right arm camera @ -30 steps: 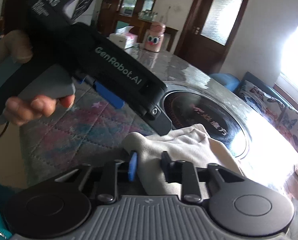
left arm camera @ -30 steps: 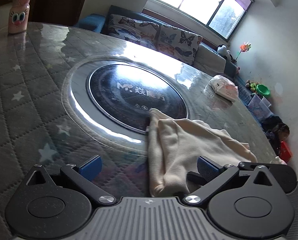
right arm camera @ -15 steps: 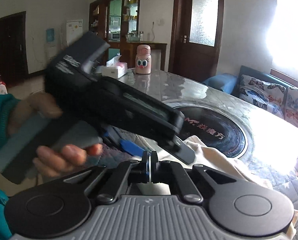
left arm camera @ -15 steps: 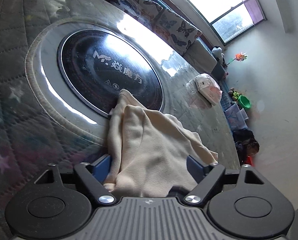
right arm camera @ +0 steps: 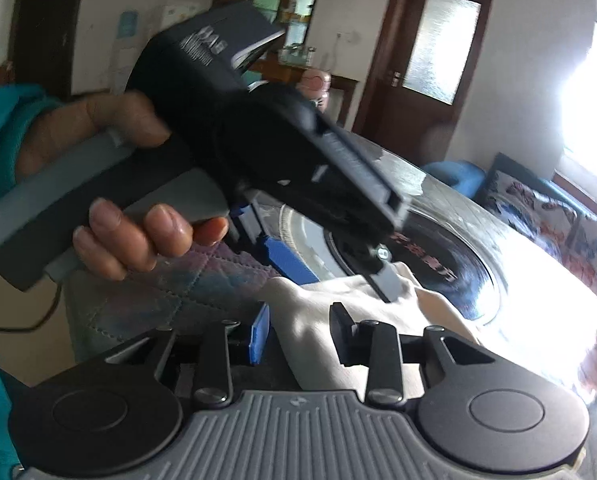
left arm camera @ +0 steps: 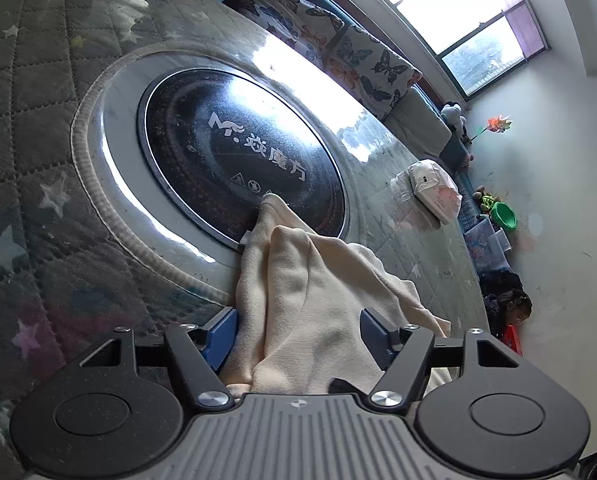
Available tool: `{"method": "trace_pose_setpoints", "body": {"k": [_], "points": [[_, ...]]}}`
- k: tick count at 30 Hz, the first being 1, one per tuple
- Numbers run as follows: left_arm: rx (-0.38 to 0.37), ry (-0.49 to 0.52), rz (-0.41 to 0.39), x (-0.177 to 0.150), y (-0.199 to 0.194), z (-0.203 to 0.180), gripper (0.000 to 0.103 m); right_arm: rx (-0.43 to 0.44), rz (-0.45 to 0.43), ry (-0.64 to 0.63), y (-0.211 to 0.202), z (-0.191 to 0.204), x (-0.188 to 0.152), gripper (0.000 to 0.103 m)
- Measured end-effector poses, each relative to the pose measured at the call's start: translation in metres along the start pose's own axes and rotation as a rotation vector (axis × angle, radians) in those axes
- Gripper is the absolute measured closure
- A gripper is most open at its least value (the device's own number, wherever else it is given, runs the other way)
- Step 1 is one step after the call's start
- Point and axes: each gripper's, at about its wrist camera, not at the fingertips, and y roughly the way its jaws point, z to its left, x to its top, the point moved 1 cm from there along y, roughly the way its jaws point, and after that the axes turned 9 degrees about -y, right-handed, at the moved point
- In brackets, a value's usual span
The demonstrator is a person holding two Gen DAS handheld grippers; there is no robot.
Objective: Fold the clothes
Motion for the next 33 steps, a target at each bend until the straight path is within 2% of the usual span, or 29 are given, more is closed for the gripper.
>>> {"method": "trace_pose_setpoints", "body": {"k": [6,7,8,10,12,17,21,22,26,29,33], "points": [[0.0,-0.018,-0.006,0.002,-0.003,0.004,0.033,-0.037,0.047,-0.081,0.024,0.015,0.001,0.066],[-0.002,-0.023,-0.007,0.003,-0.003,0.005,0.032,-0.044,0.048,-0.082,0.025,0.015,0.002,0.07],[-0.004,-0.029,-0.007,0.003,-0.004,0.006,0.031,-0.049,0.048,-0.078,0.025,0.015,0.002,0.08],[-0.009,-0.043,-0.007,0.005,-0.004,0.007,0.029,-0.046,0.037,-0.041,0.021,0.01,0.003,0.086],[-0.014,-0.056,-0.008,0.005,-0.005,0.008,0.027,-0.034,0.018,0.013,0.014,0.002,0.004,0.088],[-0.047,-0.095,0.008,0.006,0.002,0.005,0.025,-0.006,-0.046,0.158,-0.011,-0.025,0.005,0.09],[-0.088,-0.109,0.037,0.001,0.011,0.0,0.027,0.0,-0.076,0.19,-0.028,-0.029,0.002,0.091],[-0.091,-0.1,0.037,0.0,0.013,-0.002,0.03,0.005,-0.078,0.19,-0.03,-0.028,0.0,0.091],[-0.086,-0.075,0.041,-0.005,0.021,-0.003,0.059,0.032,-0.072,0.177,-0.03,-0.027,-0.008,0.091],[-0.076,-0.056,0.034,-0.006,0.022,0.0,0.073,0.042,-0.066,0.194,-0.032,-0.026,-0.011,0.086],[-0.075,-0.048,0.036,-0.005,0.022,0.004,0.077,0.028,-0.064,0.257,-0.046,-0.026,-0.024,0.08]]}}
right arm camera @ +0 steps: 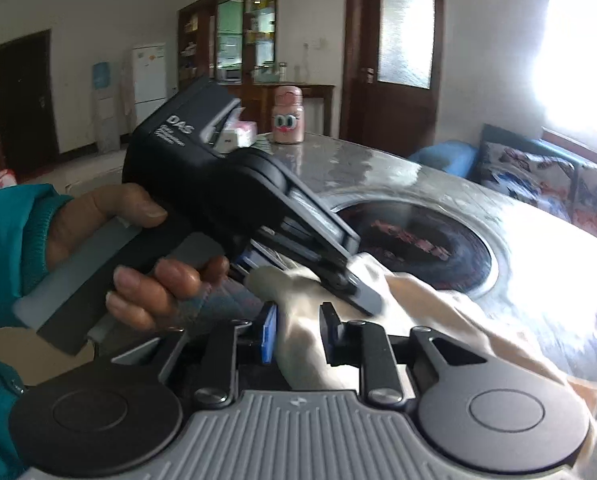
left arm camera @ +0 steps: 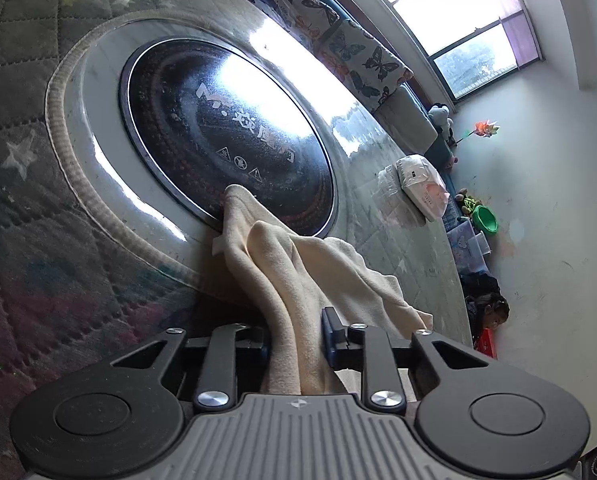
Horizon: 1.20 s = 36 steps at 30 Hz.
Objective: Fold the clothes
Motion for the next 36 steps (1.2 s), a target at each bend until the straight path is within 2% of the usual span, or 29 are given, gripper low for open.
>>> {"method": "trace_pose_setpoints", "body": {"k": [4,8,13,15,17,22,24,25,26,28,31,36], "points": [[0.013,0.045,-0.009,-0.004,-0.001,-0.004,0.077,-0.087,0.007,0.103,-0.025,-0.018,-0.02,0.074],[0.036,0.106,-0.017,-0.008,-0.001,-0.01,0.075,-0.228,0.026,0.236,-0.047,-0.055,-0.042,0.063],[0.041,0.151,-0.012,-0.009,0.0,-0.013,0.073,-0.386,0.067,0.365,-0.055,-0.105,-0.071,0.063],[0.041,0.159,-0.009,-0.01,0.0,-0.015,0.071,-0.405,0.079,0.408,-0.051,-0.122,-0.082,0.061],[0.044,0.175,-0.008,-0.01,0.001,-0.016,0.071,-0.406,0.077,0.455,-0.046,-0.137,-0.09,0.055],[0.056,0.221,-0.01,-0.012,0.0,-0.019,0.071,-0.355,0.045,0.541,-0.03,-0.152,-0.1,0.055],[0.063,0.229,-0.009,-0.012,-0.001,-0.02,0.071,-0.331,0.03,0.556,-0.028,-0.15,-0.1,0.068],[0.07,0.237,-0.01,-0.013,-0.001,-0.021,0.073,-0.317,0.025,0.569,-0.027,-0.151,-0.1,0.08],[0.081,0.252,-0.01,-0.014,-0.001,-0.023,0.073,-0.31,0.019,0.581,-0.028,-0.151,-0.1,0.084],[0.109,0.276,-0.013,-0.015,0.0,-0.028,0.075,-0.312,0.006,0.588,-0.03,-0.151,-0.1,0.089],[0.132,0.329,-0.022,-0.017,0.0,-0.037,0.081,-0.311,-0.024,0.587,-0.04,-0.149,-0.097,0.091],[0.097,0.404,-0.018,-0.017,0.004,-0.065,0.083,-0.337,-0.072,0.554,-0.061,-0.148,-0.088,0.091]]}}
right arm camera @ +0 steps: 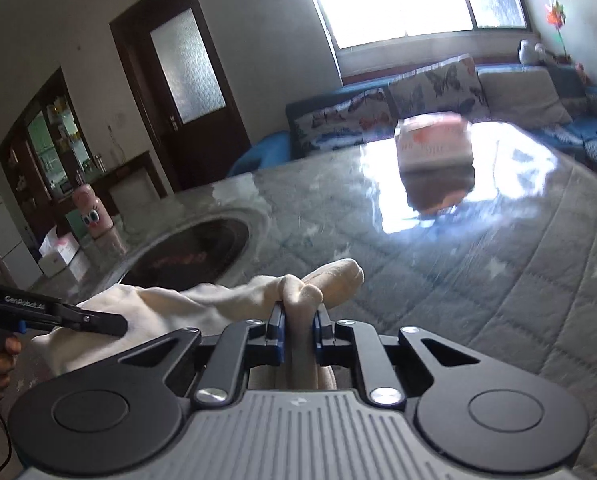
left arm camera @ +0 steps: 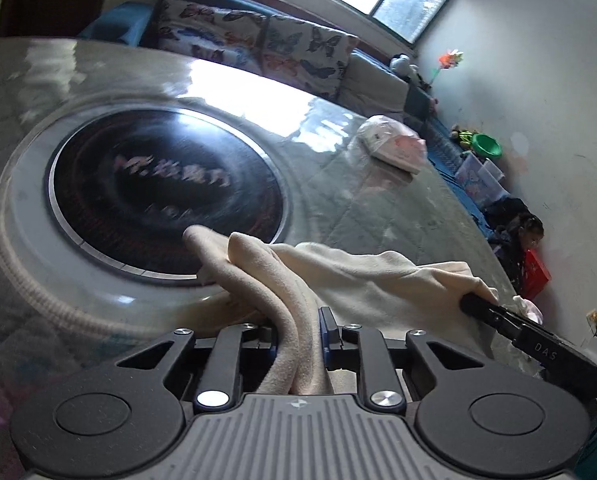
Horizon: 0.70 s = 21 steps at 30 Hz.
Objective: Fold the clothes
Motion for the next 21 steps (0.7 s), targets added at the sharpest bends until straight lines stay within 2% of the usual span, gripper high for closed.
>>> {"method": "trace_pose_setpoints", "body": {"k": [10,21], "points": [[-0.055,0.159,0.02,0.016,0.041,-0.069,0.084,-0.143,-0.074,-0.046,-0.037,-0.03,0.027,0.091],[-0.064,0.263,0.046,0.026,0.096,-0.127,0.084,-0.299,-0.077,-0.078,-0.048,-0.072,0.046,0.091]]}}
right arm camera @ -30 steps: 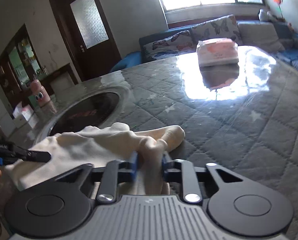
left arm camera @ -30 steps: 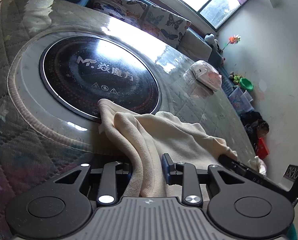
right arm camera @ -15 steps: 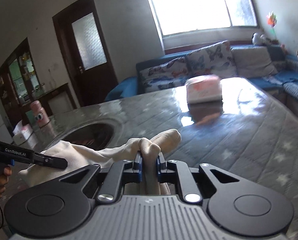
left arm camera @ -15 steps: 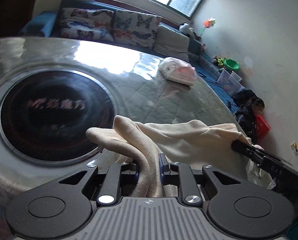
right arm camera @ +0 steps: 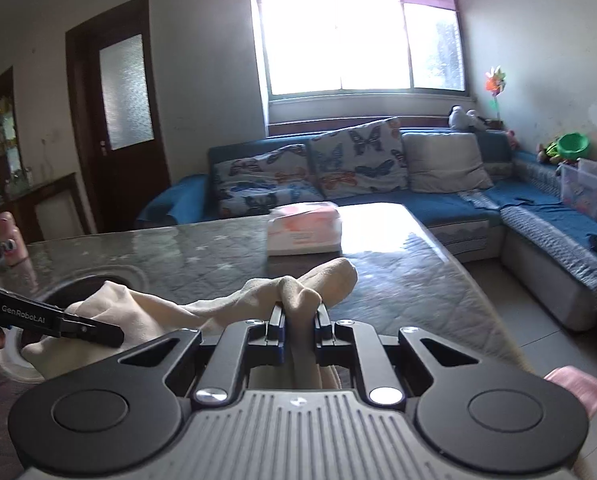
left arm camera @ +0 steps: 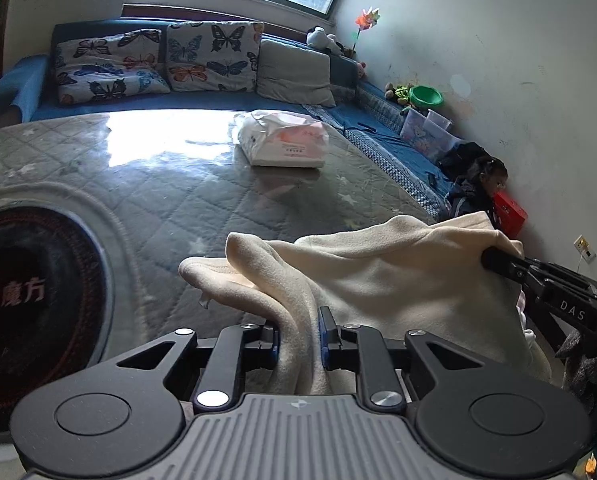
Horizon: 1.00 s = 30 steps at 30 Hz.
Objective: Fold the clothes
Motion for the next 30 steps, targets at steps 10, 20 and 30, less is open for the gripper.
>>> {"method": "trace_pose_setpoints", "body": {"k": [10,20,30], "points": [[0.024,0.061,0.02,0.009,0.033,-0.029,0.084,-0.058,0.019,0.011,0.016,-0.029,-0.001,0.091],[0.05,0.099,0.043,0.005,0.05,-0.038,0.083,-0.08,0.067,0.029,0.032,-0.042,-0.013,0.091],[0.075,0.093,0.061,0.002,0.06,-0.033,0.08,-0.092,0.113,0.042,0.046,-0.048,-0.025,0.091]]}}
